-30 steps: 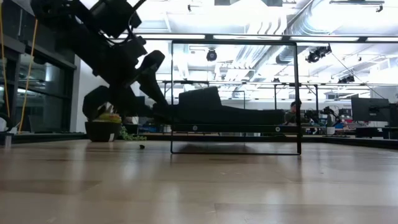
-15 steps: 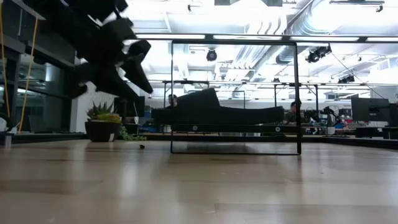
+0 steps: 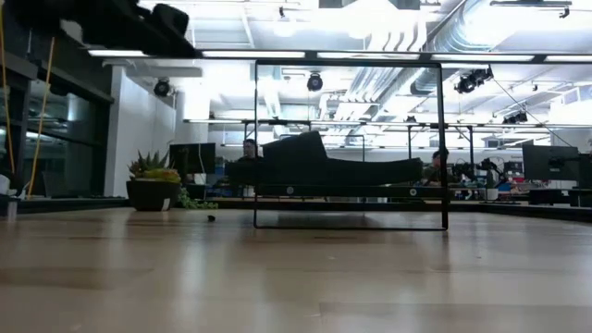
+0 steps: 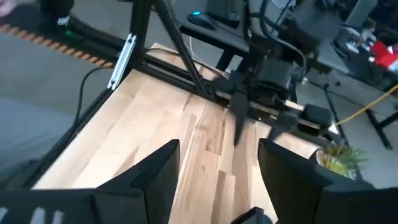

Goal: Pick and place slides into the shelf
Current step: Return to Home Position

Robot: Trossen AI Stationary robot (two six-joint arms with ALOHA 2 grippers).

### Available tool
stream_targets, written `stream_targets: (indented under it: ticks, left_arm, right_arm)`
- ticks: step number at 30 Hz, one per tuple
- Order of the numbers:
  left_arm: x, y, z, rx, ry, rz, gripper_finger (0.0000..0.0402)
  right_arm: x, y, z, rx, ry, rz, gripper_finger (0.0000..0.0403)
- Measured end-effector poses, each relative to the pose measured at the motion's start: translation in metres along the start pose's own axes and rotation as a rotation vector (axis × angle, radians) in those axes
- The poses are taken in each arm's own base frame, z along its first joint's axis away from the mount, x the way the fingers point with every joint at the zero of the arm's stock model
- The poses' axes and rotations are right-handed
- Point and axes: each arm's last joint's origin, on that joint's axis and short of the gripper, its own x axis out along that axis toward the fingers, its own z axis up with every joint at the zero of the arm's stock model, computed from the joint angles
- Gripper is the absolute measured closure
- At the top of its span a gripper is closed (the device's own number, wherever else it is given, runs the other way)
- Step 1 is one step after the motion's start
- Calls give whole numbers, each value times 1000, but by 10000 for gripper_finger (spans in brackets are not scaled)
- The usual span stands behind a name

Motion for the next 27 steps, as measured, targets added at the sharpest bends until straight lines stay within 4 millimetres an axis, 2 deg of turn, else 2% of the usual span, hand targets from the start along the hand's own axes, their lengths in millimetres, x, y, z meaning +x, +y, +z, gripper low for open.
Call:
stream_targets:
  ticks: [6,9,14,18,21,27]
  left_arm:
    - [-3,-11,4,-346,-27,-154,236]
    - [-2,-16,4,-403,-9,-208,236]
    - [-3,-23,5,-330,-10,-234,236]
    - [-3,-18,8,-336,-42,-133,236]
    - [-3,-16,6,-343,-28,-49,236]
    - [-5,-14,9,-332,-55,-21,236]
  right_arm:
    - [3,-10,-4,131,27,-35,196]
    - [6,-16,-10,187,71,-24,196]
    - [7,-16,-9,158,53,62,196]
    - [6,-15,-6,135,14,127,196]
    - [6,-17,-10,146,47,131,196]
    - [10,-29,-17,185,91,126,196]
